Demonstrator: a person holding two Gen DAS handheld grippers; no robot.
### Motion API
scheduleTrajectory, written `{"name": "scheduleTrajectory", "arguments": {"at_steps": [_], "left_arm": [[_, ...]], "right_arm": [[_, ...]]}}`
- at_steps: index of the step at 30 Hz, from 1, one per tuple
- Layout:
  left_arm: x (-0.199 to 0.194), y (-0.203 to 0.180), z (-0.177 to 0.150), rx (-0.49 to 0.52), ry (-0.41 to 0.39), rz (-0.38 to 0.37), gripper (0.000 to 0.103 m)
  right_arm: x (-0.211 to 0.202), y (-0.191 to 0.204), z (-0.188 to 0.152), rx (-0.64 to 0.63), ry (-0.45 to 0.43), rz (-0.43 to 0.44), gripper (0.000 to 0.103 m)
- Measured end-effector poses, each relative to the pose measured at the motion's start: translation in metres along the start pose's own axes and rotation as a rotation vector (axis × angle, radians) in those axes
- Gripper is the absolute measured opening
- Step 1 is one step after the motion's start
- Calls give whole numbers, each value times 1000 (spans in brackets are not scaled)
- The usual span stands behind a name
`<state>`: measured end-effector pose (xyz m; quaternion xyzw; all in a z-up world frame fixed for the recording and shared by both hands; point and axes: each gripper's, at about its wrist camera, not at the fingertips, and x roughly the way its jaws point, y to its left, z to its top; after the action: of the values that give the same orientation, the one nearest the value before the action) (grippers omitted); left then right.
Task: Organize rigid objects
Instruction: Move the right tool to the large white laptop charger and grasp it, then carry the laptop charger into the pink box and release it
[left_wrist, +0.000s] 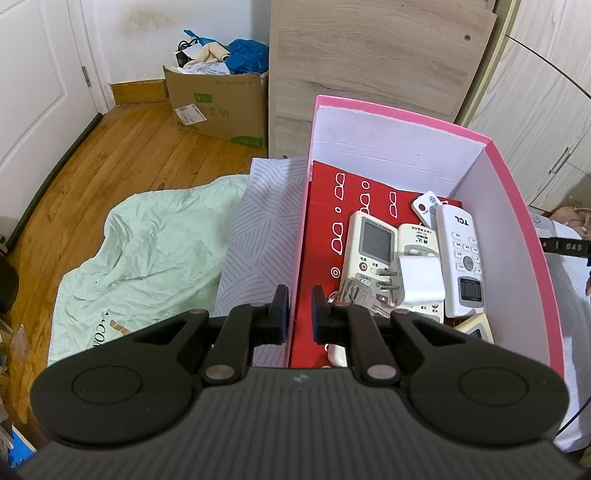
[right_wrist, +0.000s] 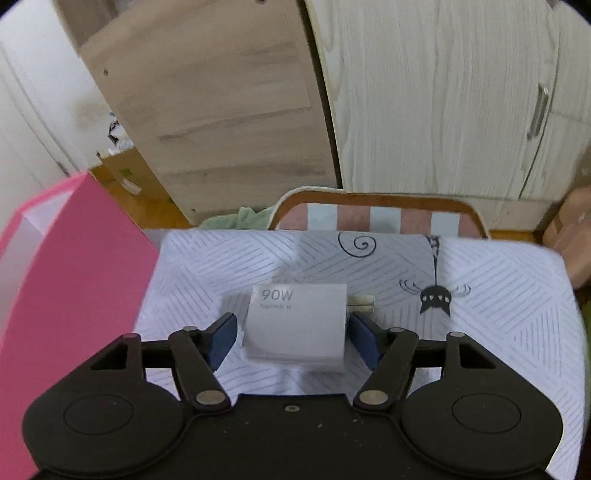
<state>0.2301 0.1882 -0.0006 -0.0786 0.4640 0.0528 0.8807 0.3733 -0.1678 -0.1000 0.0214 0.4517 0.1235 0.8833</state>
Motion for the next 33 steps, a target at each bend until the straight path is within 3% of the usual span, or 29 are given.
{"name": "scheduleTrajectory", "arguments": {"at_steps": [3, 12, 17, 25, 29, 33], "left_arm": [[0, 0, 0, 1, -1, 0, 10], [0, -2, 1, 13, -2, 6, 10], [1, -2, 2, 9, 0, 8, 10], [0, -2, 1, 5, -2, 8, 10], [0, 0, 2, -6, 6, 1, 10], [0, 4, 4, -9, 11, -15, 10]], "right_arm": [[-2, 2, -4, -42, -32, -23, 63], [-14, 0, -8, -71, -43, -3, 63], [-43, 2, 0, -60, -102, 44, 63], [-117, 50, 16, -111, -196, 269, 63], [-138, 85, 13, -112, -180, 401, 63], [-136, 119, 8, -115, -98, 506, 63]]}}
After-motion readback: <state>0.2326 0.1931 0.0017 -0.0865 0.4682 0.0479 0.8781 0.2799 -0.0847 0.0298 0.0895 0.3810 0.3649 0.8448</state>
